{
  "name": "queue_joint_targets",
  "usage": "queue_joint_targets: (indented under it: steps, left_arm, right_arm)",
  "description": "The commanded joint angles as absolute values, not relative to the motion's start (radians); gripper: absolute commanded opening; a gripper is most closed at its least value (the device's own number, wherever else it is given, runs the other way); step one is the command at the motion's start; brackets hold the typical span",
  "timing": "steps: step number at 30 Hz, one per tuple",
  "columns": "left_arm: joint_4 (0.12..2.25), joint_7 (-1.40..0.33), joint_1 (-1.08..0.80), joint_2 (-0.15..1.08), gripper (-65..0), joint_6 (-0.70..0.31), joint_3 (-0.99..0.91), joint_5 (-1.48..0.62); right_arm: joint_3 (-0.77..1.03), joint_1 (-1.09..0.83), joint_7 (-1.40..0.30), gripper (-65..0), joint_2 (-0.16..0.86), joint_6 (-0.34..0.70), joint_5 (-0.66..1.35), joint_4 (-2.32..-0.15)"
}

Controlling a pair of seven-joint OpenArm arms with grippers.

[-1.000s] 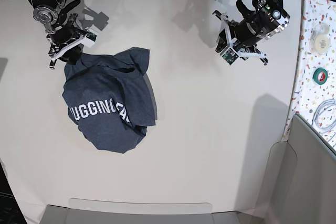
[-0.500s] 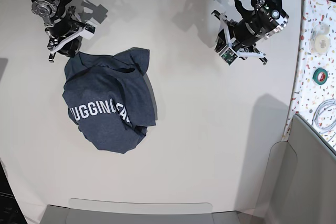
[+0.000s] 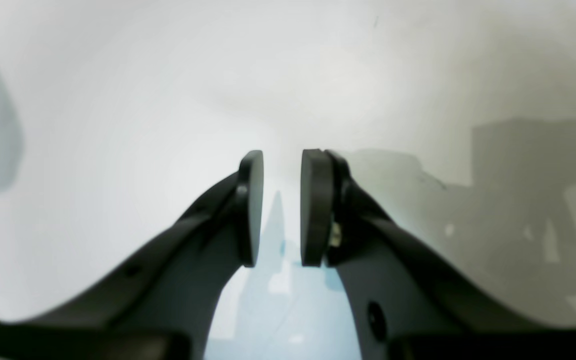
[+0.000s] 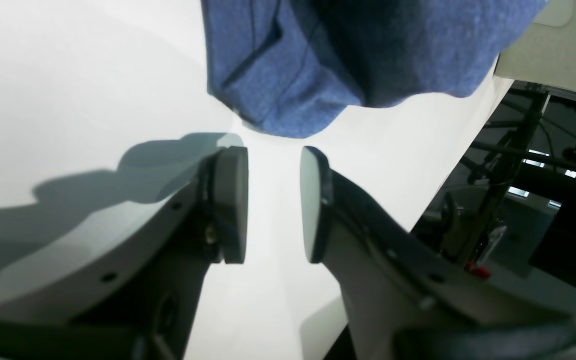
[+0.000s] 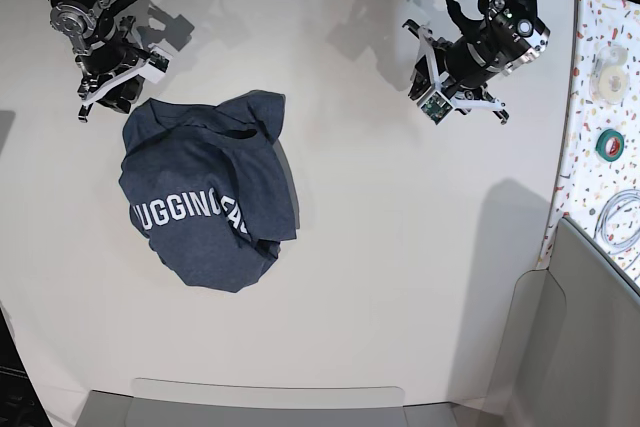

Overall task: Layout the t-shirt on the table in an organized manner, then fold the t-shirt properly
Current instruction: 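Position the right gripper over the t-shirt's edge nearest it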

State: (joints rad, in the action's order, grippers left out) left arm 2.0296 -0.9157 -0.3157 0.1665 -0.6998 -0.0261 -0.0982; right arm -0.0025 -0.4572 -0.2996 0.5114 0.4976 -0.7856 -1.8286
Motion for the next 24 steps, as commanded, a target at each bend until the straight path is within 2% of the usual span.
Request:
queue_joint_targets:
  steps: [1,12,13,18,24]
  left_arm:
    - [2.046,-0.901,-0.312,0.173,-51.7,-0.696,-0.03,-0.11]
    - [2.046,-0.901,-0.314,0.173,-51.7,-0.696,-0.03,-0.11]
    - [2.046,-0.901,-0.314,0.173,-51.7,-0.696,-0.03,-0.11]
    - [2.046,-0.901,-0.314,0.173,-51.7,-0.696,-0.03,-0.11]
    - [2.046,-0.901,-0.314,0.173,-51.7,-0.696,-0.03,-0.11]
  right_arm:
    - [0.005,-0.456,-0.309,-47.0,0.529,0.486,-0.786,-1.84]
    - [0.004,-0.456,-0.311,-46.2,0.522,0.486,-0.786,-1.839]
    - [0.004,-0.456,-0.311,-44.4,0.522,0.486,-0.786,-1.839]
    - [-0.002,-0.458,-0.311,-27.4,0.527,0.486,-0.786,-1.837]
    - [-0.004,-0.45,-0.309,-26.3,0.527,0.486,-0.786,-1.771]
